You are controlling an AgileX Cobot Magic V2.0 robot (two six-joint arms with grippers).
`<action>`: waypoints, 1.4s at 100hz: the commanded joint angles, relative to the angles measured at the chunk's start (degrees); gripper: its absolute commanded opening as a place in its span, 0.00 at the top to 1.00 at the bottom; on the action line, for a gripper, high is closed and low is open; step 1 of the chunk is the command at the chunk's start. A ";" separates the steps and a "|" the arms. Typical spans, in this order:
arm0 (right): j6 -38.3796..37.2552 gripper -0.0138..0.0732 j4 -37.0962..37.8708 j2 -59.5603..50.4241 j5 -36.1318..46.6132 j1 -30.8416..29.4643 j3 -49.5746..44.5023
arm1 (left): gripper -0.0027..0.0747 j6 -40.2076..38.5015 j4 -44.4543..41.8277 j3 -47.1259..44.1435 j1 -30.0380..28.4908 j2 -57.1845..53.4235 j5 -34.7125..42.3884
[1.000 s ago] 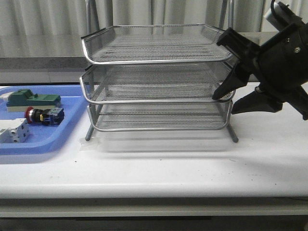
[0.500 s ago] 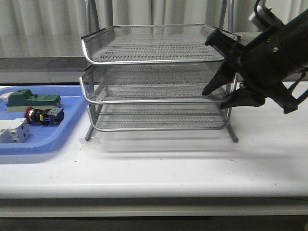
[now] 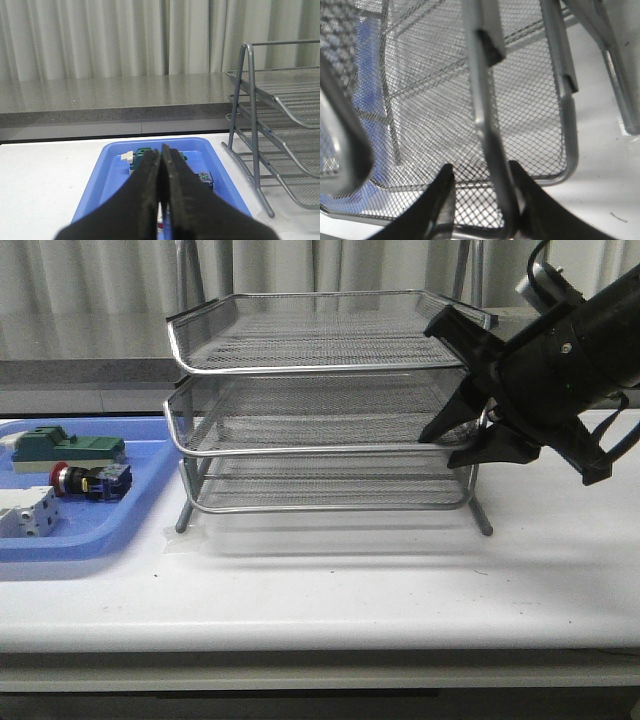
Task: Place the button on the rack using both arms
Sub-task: 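Pull the middle mesh tray out toward the robot with the right gripper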
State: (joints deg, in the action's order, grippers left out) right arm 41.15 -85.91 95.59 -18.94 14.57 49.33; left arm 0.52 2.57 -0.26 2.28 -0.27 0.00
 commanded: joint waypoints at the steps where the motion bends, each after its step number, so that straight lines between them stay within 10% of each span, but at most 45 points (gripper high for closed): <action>1: 1.34 0.81 0.81 -2.02 -1.53 0.18 0.93 | 0.99 -0.52 0.45 -1.91 -0.05 -1.71 4.32; 105: 1.47 0.80 6.37 -24.42 -1.88 0.18 -21.87 | 0.99 -0.52 0.45 -1.91 -0.05 -1.71 4.32; 140: 3.11 0.20 10.14 -25.59 -3.78 0.18 -21.87 | 0.99 -0.52 0.45 -1.91 -0.05 -1.71 4.32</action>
State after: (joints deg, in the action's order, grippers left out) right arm 42.71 -76.59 72.32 -21.28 14.79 26.45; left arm 0.52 2.57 -0.26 2.28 -0.27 0.00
